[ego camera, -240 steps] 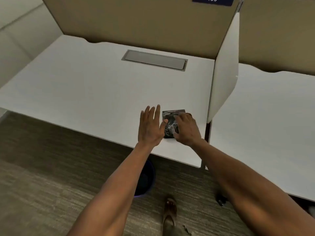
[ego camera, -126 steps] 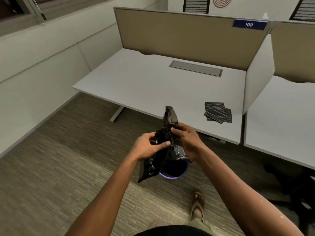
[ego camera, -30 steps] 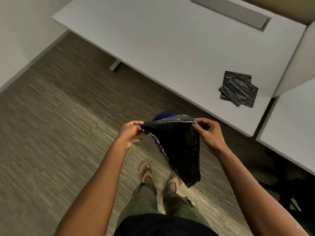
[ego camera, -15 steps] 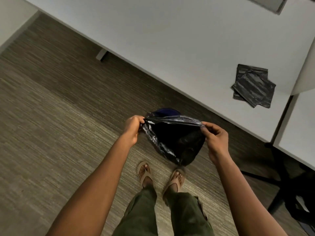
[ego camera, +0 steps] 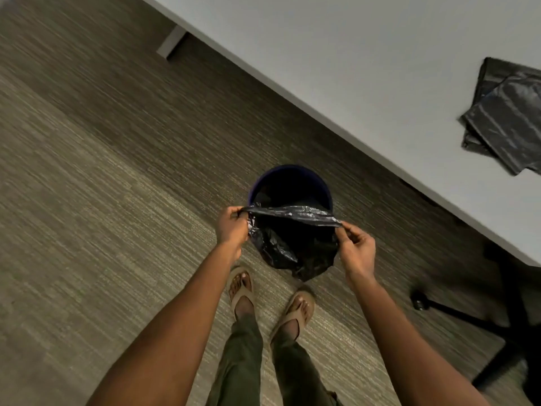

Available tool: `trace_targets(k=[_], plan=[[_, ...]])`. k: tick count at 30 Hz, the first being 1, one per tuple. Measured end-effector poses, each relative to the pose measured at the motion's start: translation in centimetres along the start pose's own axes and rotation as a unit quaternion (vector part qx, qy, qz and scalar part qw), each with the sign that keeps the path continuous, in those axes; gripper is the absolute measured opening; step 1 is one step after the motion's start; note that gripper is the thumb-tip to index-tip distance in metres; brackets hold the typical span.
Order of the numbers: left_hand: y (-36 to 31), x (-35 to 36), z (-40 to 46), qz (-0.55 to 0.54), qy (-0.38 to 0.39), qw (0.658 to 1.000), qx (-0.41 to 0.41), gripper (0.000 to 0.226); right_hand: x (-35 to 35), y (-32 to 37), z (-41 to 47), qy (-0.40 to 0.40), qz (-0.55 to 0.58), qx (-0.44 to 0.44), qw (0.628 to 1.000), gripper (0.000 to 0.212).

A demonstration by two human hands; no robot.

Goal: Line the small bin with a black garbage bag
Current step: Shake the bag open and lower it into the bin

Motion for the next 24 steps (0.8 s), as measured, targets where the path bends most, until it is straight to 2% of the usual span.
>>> trace_targets(k=[5,8,10,13,16,20,22,24], plan=[[2.7,0.5,2.0,0.021,-0.114,0.992,0.058,0.021,0.6,-1.9,3.7,0.000,0.019,-0.001,1.000,0.022],[2.3,1.9,4.3,0.061,-0.097,0.990,0.086,0.025,1.4,-2.1,7.3,-0.023,0.009,0.032,0.999,0.026],[1.3,2.8,6.5,0.104,-0.075,0.985,0.113,0.020,2.4,-1.6,10.1,-0.044,-0.041,0.053,0.997,0.023],[0.1,3.8,10.3,0.128,-0.033,0.980,0.151,0.009,4.0,0.8,13.8,-0.096,-0.102,-0.058,0.989,0.014],[0.0,4.8,13.6,0.156,-0.005,0.972,0.173,0.011,5.4,1.6,16.6,-0.096,-0.133,-0.153,0.975,0.011],[1.4,5.8,17.7,0.234,-0.006,0.957,0.170,0.002,7.0,1.2,18.5,-0.059,-0.272,-0.294,0.915,0.017],[2.2,6.5,19.1,0.301,0.018,0.934,0.192,0.017,7.8,0.7,18.8,-0.030,-0.319,-0.330,0.888,0.026],[2.3,6.9,19.4,0.355,0.023,0.896,0.265,0.018,8.5,0.1,19.7,-0.009,-0.355,-0.335,0.873,0.035]])
Point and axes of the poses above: each hand's wrist, its own z-axis towards the middle knuckle, its own x-axis out of the palm, y = z × x, the point moved 5 cm from there along z, towards the middle knuckle, and after that the axes turned 12 degrees about x, right-handed, at the moved point
